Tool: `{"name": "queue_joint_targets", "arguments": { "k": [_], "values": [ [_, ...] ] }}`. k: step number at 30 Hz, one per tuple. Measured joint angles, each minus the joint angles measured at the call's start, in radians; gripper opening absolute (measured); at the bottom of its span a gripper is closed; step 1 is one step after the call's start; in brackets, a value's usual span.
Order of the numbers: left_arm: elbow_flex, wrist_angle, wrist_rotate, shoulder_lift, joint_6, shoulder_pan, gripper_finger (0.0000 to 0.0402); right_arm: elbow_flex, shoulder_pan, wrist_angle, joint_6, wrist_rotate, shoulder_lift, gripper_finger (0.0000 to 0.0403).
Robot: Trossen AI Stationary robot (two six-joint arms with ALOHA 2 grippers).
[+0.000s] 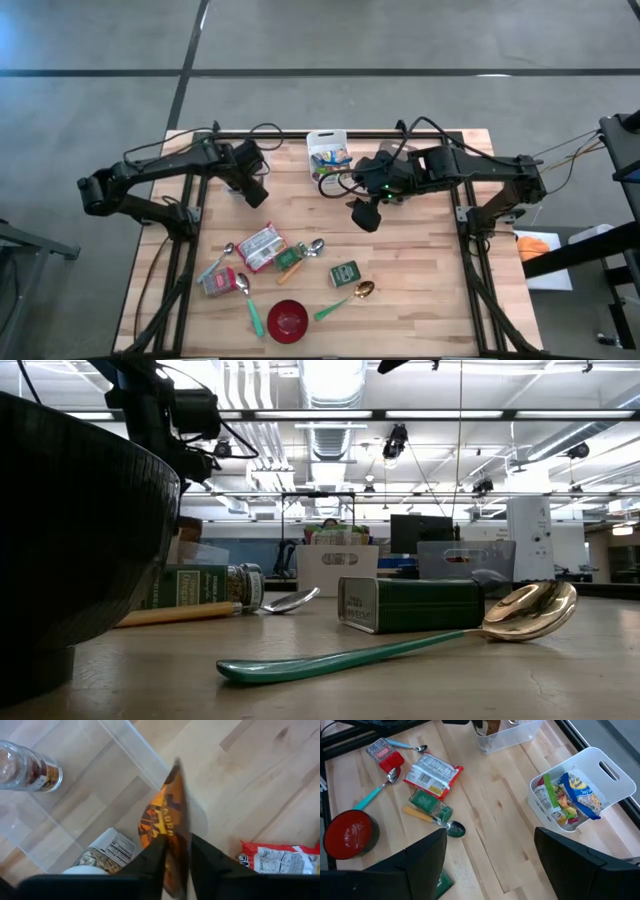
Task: Pick & Place Food Item
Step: Put the brown seasoning pack into the transparent bin, then put the green seasoning bottle into the transparent bin
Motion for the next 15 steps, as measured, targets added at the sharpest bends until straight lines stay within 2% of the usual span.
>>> {"name": "queue_joint_targets", "arguments": {
  "k": [7, 15],
  "values": [
    [0.03, -0.003, 0.0, 0.0, 0.003, 0.009, 0.0154, 0.0, 0.0, 0.0, 0.0, 0.0, 0.0, 0.0299],
    [0.068, -0.086, 0.0, 0.0, 0.003, 0.018, 0.0207, 0.0, 0.0, 0.0, 0.005, 0.0, 0.0, 0.0299]
  ]
}}
